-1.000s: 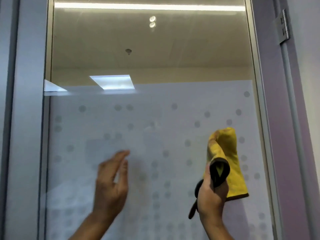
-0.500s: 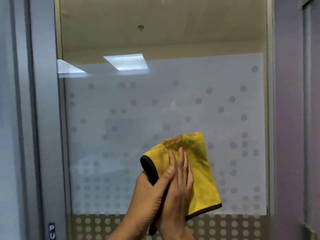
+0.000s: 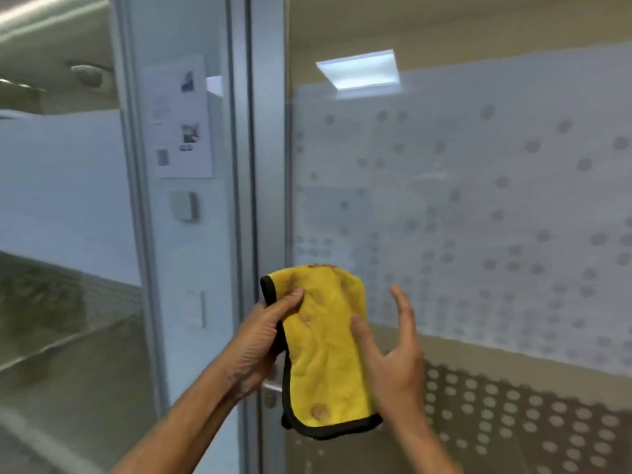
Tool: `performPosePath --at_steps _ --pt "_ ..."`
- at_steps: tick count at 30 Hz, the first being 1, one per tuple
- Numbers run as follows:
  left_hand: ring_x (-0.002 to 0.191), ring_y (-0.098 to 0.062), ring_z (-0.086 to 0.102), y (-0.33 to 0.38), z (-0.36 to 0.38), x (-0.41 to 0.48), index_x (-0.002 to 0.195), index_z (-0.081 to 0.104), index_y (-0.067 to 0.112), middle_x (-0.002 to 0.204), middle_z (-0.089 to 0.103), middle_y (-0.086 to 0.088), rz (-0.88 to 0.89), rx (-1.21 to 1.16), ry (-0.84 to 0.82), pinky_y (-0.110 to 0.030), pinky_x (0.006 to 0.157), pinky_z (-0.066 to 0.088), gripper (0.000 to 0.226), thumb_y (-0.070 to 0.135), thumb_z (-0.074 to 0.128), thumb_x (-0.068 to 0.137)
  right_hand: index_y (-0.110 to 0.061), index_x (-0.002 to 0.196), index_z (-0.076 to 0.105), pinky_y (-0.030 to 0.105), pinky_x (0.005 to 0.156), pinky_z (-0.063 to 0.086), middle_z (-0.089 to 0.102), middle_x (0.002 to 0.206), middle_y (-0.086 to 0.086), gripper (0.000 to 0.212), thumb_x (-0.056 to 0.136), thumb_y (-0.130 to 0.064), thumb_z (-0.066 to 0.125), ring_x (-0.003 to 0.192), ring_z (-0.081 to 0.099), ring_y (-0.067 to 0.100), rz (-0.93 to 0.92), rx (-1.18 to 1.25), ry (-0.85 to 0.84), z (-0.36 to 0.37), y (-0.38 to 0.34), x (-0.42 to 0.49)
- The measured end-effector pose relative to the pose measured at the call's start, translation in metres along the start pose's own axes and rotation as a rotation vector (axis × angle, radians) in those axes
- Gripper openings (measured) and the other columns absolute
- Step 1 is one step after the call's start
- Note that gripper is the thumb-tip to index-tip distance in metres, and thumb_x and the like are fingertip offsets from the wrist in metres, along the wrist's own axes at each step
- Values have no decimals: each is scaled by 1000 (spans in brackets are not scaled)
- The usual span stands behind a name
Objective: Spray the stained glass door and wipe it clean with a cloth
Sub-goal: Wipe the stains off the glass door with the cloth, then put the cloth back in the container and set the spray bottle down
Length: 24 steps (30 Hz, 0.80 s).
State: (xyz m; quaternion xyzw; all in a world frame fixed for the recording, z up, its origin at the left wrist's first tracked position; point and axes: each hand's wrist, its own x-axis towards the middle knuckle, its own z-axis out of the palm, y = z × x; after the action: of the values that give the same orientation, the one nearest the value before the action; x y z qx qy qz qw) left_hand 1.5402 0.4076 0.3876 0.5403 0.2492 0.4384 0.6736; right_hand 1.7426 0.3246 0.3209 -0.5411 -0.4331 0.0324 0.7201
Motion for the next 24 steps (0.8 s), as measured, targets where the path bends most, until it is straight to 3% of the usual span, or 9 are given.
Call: performPosePath --at_steps 2,4,5,7,10,14,18,20,24 --pt "105 -23 80 10 -40 -28 112 83 16 118 81 -11 -19 -18 23 -30 74 65 36 37 76 83 -35 145 46 31 115 40 47 157 -7 78 77 -59 75 144 44 8 201 126 -73 50 -28 -24" --pt "106 -24 79 21 -80 -59 109 84 17 120 80 -12 -36 -37 50 -31 77 66 32 34 76 84 -22 141 53 52 117 43 59 149 10 71 79 -46 78 134 59 26 463 431 -228 78 -29 -48" --pt "106 -24 79 24 -99 -74 109 84 17 120 80 -12 -51 -48 62 -32 79 66 31 33 76 84 -17 141 56 59 117 41 62 144 15 67 84 -46 76 132 61 34 586 524 -387 85 -29 -61" --pt "108 -24 79 30 -137 -107 109 84 15 121 80 -12 -88 -65 96 -34 84 66 30 31 76 84 -11 142 61 60 114 43 64 142 20 59 96 -47 66 134 59 40 778 661 -666 107 -28 -99" --pt "108 -25 79 38 -192 -154 110 83 10 121 79 -15 -144 -92 182 -36 87 66 33 28 77 82 -3 136 66 54 110 50 63 141 23 56 92 -39 73 132 61 38 977 788 -805 153 -36 -159" --pt "99 -24 81 50 -265 -209 116 80 5 116 81 -14 -214 -71 387 -35 79 66 32 26 74 91 0 133 66 56 105 53 69 132 25 48 89 -15 77 121 67 42 1008 698 -897 214 -61 -210" --pt "95 -26 79 60 -324 -261 121 74 4 111 82 -15 -259 -109 634 -42 87 60 35 28 70 98 -7 121 73 51 78 64 77 117 21 45 80 -19 84 103 76 40 1013 625 -930 270 -85 -243" --pt "97 -27 77 62 -346 -289 122 74 4 113 81 -15 -255 -103 701 -44 88 58 35 31 66 100 -11 121 72 49 74 64 79 112 17 46 78 -22 85 100 78 37 956 597 -941 294 -98 -257" --pt "91 -26 75 60 -371 -341 124 73 6 110 77 -15 -212 21 823 -41 85 60 41 30 76 91 -24 142 58 34 67 62 69 129 5 63 84 -24 84 103 74 26 840 535 -969 333 -118 -286"
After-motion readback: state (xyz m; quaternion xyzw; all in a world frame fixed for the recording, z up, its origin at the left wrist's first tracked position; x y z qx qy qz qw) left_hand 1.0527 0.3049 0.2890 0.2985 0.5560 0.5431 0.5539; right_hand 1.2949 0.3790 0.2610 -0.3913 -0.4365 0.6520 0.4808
